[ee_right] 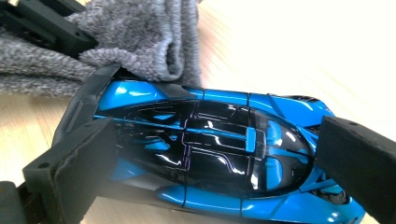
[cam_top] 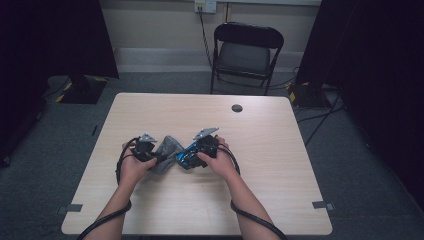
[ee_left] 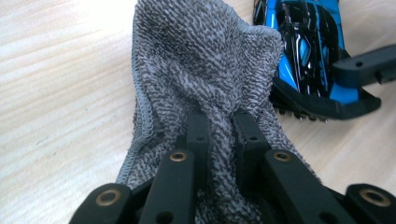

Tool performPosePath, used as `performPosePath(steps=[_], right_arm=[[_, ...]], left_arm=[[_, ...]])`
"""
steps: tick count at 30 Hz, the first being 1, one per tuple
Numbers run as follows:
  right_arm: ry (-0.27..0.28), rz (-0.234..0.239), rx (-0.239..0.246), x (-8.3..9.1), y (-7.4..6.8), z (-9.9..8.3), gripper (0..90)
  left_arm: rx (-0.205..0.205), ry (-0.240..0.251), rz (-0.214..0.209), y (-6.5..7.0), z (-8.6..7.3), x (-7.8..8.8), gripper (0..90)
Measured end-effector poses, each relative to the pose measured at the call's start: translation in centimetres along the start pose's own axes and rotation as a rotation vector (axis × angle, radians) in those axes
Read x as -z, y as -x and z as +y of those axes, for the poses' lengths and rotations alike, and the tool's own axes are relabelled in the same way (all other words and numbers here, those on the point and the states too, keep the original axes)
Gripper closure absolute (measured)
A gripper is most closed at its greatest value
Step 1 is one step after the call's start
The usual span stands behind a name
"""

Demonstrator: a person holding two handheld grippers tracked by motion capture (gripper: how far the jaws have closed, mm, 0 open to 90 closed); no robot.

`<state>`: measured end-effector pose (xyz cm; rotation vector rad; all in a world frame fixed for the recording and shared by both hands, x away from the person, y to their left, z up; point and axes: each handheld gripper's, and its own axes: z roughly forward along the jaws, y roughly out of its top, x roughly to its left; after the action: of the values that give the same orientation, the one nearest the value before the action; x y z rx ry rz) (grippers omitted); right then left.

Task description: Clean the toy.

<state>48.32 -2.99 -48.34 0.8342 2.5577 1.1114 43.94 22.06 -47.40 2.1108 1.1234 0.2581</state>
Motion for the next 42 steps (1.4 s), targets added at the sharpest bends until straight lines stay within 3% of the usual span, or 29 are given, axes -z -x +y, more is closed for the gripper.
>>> performPosePath(steps=[11, 18, 25, 30, 34, 38, 42], right_arm=[[0.013, 0.002, -0.002, 0.0, 0.0, -0.2, 0.0], [0.009, 0.003, 0.000, 0.0, 0.0, -0.1, 0.0], [0.009, 0.003, 0.000, 0.0, 0.0, -0.1, 0.0], [0.012, 0.002, -0.002, 0.0, 0.0, -0.1, 0.0], [0.016, 0.001, -0.003, 0.0, 0.0, -0.2, 0.0], [0.018, 0.002, -0.002, 0.0, 0.0, -0.2, 0.0], [0.021, 0.002, -0.002, 0.0, 0.0, -0.3, 0.0]], left_arm=[[-0.010, -0.025, -0.014, -0.2, -1.0, 1.7, 79.6], [0.014, -0.026, -0.031, -0.2, -2.3, 2.7, 80.2], [0.033, -0.018, -0.010, -1.0, -2.7, 4.6, 81.3], [0.060, 0.015, 0.006, -2.0, -2.3, 6.1, 81.4], [0.055, 0.033, 0.036, -2.3, -1.3, 6.5, 81.5], [0.053, 0.089, 0.057, -2.4, 0.1, 5.8, 81.4], [0.059, 0.110, 0.061, -2.6, 1.3, 4.7, 81.4]])
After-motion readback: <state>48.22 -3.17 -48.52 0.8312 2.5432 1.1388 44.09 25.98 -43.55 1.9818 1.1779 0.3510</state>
